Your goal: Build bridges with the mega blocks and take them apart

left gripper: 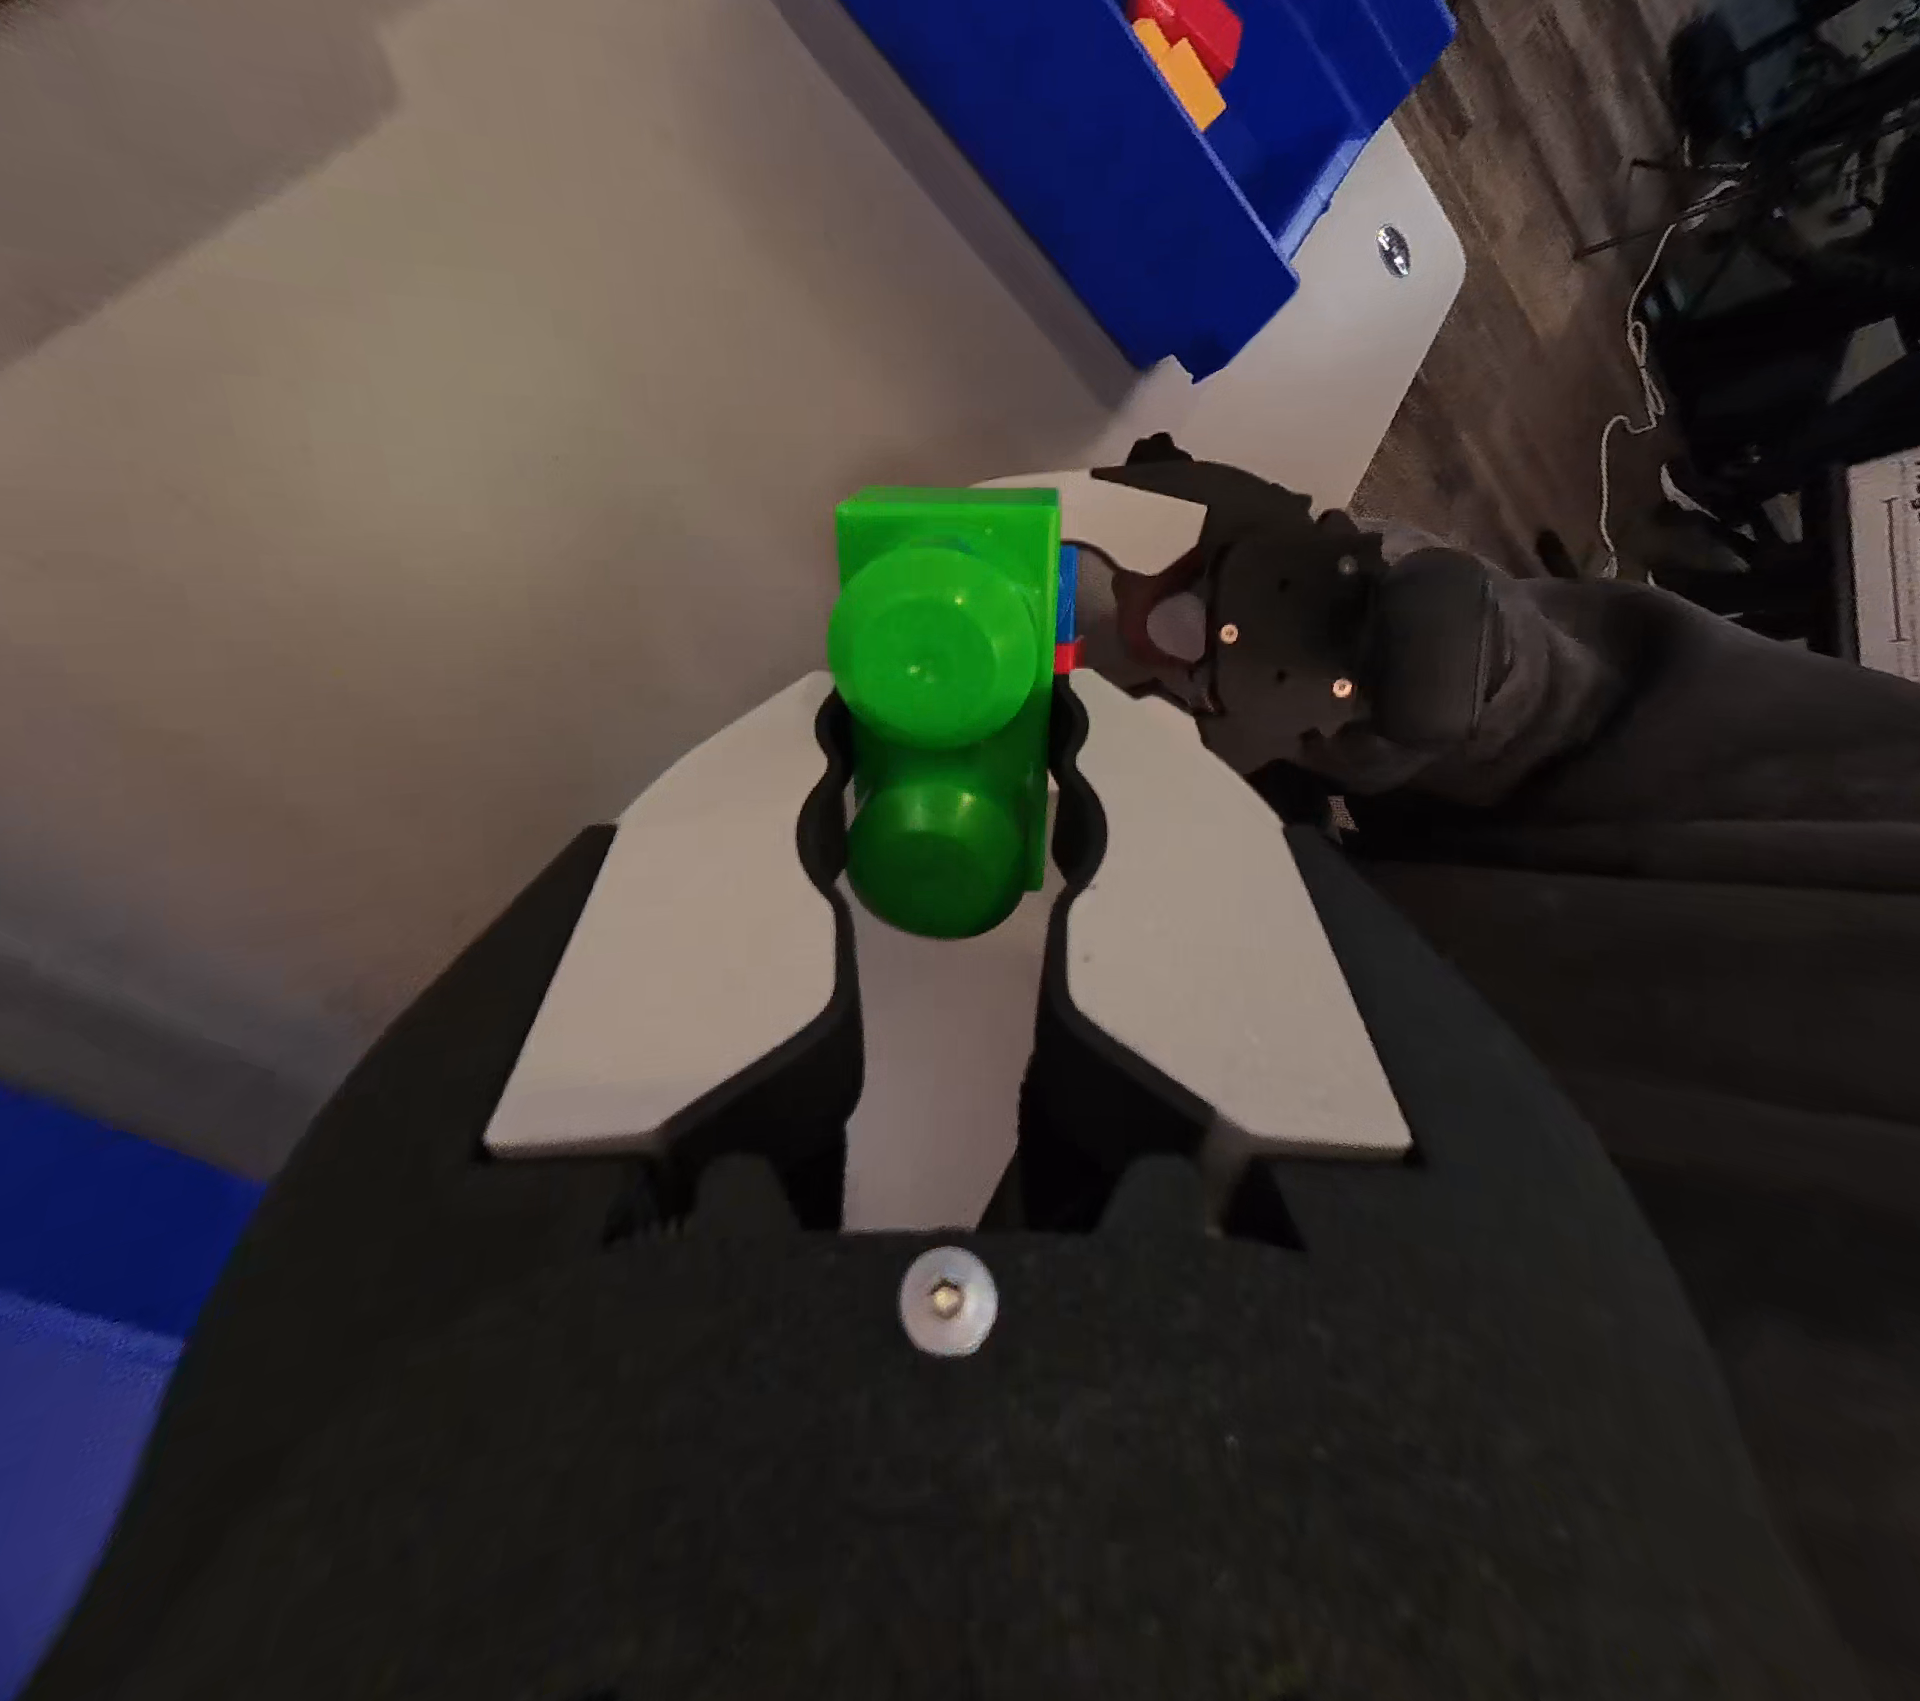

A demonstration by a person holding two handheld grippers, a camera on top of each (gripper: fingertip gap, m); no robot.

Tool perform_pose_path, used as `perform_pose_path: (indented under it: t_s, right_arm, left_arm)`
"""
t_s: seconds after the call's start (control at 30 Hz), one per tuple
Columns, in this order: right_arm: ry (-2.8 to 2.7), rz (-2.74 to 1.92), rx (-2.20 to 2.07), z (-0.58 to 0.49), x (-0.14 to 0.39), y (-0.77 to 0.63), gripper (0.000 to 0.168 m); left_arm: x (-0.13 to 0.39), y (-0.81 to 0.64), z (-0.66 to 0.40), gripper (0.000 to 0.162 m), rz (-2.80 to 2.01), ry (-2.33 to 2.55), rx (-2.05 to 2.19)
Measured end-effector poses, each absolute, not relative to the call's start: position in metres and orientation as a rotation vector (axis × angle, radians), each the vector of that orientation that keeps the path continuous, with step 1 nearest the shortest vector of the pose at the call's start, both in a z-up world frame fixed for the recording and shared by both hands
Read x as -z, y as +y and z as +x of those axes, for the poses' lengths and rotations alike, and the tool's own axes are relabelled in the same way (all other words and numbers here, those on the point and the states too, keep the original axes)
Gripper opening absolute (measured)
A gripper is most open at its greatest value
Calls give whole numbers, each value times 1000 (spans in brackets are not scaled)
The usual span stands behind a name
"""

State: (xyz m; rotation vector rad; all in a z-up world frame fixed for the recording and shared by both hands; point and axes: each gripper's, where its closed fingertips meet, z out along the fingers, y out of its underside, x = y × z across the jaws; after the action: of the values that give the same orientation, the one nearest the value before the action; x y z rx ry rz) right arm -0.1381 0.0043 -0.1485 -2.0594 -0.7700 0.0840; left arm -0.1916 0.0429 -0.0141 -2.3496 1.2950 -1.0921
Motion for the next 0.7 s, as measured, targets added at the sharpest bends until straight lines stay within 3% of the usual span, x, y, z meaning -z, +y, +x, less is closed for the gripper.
perform_pose_path:
  t_s: [0.17,0.37,0.5,0.7]
  right_arm:
    - [-754,-2029,-137,-136,128,2,91]
    - [-497,-1950,65,-5,0,-22,91]
    - [-77,-2236,85,130,27,-45,91]
    - [-126,-2596,71,164,116,-48,92]
  left_arm:
    - [21,6,-203,36,-2196,1358,1039]
    - [73,-51,-209,36,-1925,1086,999]
    - [125,-66,-207,36,-1950,1206,823]
    - [137,-73,-186,36,-1951,1314,848]
